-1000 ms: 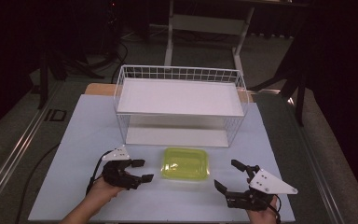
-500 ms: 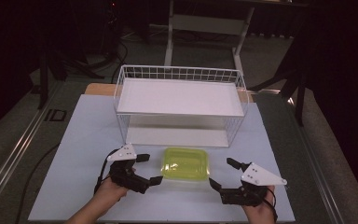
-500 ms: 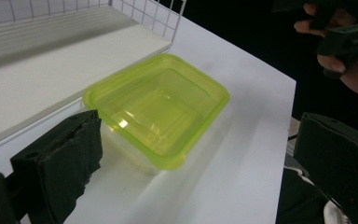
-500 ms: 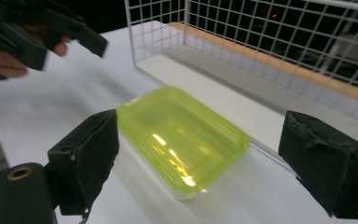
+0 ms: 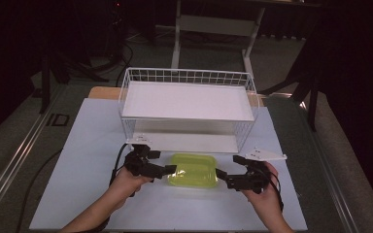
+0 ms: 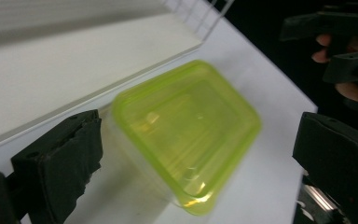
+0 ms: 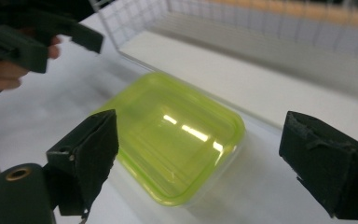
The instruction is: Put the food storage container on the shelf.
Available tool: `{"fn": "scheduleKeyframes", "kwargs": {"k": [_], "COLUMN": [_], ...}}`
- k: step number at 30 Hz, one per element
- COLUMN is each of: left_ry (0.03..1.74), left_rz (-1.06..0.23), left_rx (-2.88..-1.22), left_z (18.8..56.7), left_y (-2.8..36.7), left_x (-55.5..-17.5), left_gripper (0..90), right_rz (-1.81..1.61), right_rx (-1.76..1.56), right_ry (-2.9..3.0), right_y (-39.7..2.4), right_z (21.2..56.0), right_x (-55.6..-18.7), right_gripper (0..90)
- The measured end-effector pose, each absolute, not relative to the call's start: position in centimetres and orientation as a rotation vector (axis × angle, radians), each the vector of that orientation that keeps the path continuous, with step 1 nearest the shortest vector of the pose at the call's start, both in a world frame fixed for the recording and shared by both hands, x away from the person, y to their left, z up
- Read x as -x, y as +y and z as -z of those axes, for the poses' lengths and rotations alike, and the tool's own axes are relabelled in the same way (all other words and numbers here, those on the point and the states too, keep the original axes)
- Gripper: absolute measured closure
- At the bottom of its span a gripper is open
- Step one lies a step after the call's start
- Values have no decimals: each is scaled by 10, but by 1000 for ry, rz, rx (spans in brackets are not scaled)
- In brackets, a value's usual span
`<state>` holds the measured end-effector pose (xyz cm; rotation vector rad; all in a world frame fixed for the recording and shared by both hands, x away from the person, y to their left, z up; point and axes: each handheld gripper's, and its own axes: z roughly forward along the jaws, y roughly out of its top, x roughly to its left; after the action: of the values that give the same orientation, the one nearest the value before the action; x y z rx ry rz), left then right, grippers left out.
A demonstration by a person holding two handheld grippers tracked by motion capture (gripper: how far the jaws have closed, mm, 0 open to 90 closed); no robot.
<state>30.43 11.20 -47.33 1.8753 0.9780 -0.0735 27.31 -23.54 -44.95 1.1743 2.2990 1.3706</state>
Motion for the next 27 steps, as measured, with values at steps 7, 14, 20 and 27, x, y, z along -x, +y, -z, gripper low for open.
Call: {"fn": "scheduleKeyframes", "kwargs": {"k": [7,14,20,27], "left_ry": [1145,1303,1330,1361], "left_rz": [159,272,350,334], "left_rx": [-1848,-1804,-1814,-1825], "left_z": [486,504,513,517], "left_y": [109,106,105,102], "left_x": [-317,-324,-325,-325], "left_gripper": [86,305,488,644], "right_rz": [-1331,-1294,-1235,-1230], "right_rx": [-1458,-1798,-1895,-1953], "right_ry": [2335,2367,2392,2397], "right_y": [-236,-238,-235,-232], "right_z": [466,489,502,508], "right_x": [-292,-308,-313,-316], "right_gripper": [175,345,443,601]}}
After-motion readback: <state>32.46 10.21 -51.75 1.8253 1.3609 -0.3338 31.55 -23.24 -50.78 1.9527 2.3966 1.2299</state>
